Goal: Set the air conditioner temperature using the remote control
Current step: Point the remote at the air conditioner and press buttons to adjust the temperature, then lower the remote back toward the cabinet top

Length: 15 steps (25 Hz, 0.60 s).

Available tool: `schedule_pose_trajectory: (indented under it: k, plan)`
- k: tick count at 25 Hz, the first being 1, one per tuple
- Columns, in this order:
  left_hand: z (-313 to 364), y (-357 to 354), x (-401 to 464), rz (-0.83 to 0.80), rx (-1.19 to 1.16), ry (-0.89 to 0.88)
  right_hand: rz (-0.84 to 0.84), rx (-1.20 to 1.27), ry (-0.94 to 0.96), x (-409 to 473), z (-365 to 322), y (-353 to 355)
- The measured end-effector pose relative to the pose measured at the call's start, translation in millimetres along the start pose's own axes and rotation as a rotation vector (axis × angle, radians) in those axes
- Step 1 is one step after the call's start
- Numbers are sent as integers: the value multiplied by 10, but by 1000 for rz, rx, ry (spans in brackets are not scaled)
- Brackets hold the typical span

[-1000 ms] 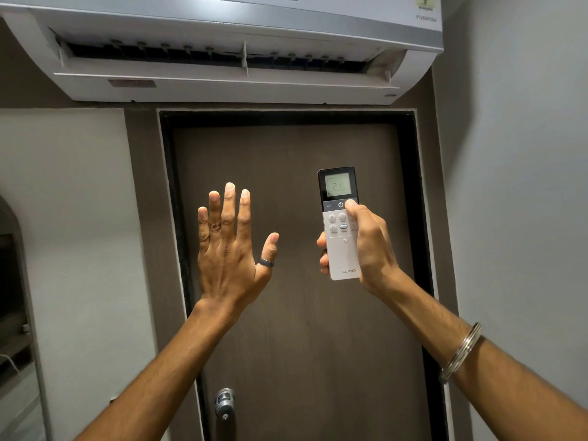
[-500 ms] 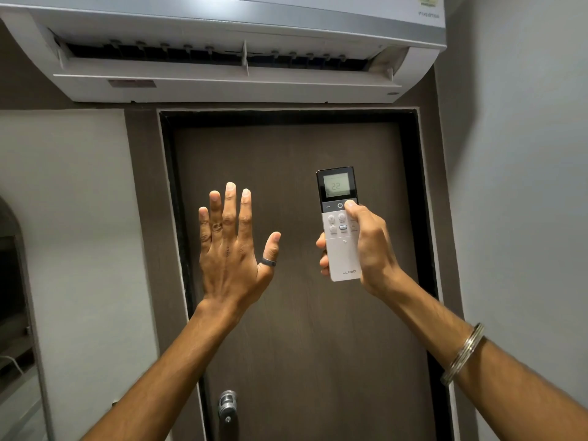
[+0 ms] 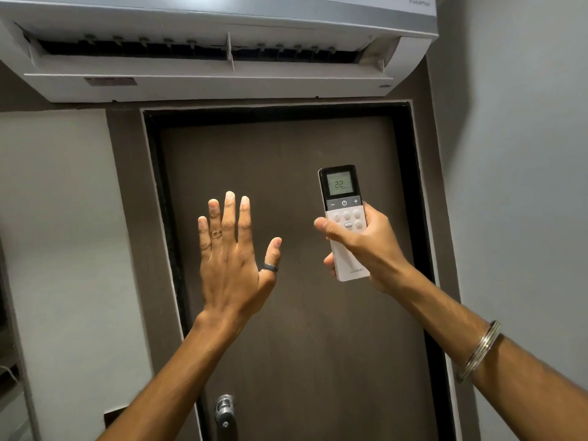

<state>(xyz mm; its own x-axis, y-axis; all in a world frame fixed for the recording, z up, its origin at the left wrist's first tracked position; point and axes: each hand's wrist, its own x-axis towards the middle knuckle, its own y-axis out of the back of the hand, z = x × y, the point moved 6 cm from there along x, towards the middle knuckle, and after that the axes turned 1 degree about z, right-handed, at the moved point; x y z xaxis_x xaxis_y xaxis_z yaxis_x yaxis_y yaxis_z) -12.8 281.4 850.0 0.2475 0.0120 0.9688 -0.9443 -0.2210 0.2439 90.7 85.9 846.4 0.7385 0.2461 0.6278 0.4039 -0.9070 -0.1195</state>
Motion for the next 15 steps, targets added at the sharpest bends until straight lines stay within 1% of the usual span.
schedule_pose_trajectory:
  k: [2,4,8,9,11,14,15]
  plan:
    - [89,-104,-227,-91,-28,40,75,-216,-43,-135,149,153]
    - [195,-286,-690,-220,-62,57,149,-389,-118,-432,477,353]
    - [459,-734,-2156,-615,-166,107,202,-497,-364,-1456,1549,801]
    - [566,-837,-2641,-758,-180,116,231,-521,-458,-1825,1862,952]
    - [710,-958,-3493,-989,-196,139,289,-539,-614,-2457,2352,1207]
    - [1090,-1056,-4637,-1317,-223,64,456,-590,-889,-3485,3034,1815]
    - [1221,-1070,-4894,-1373,-250,32,502,-606,-972,-3795,3217,2013]
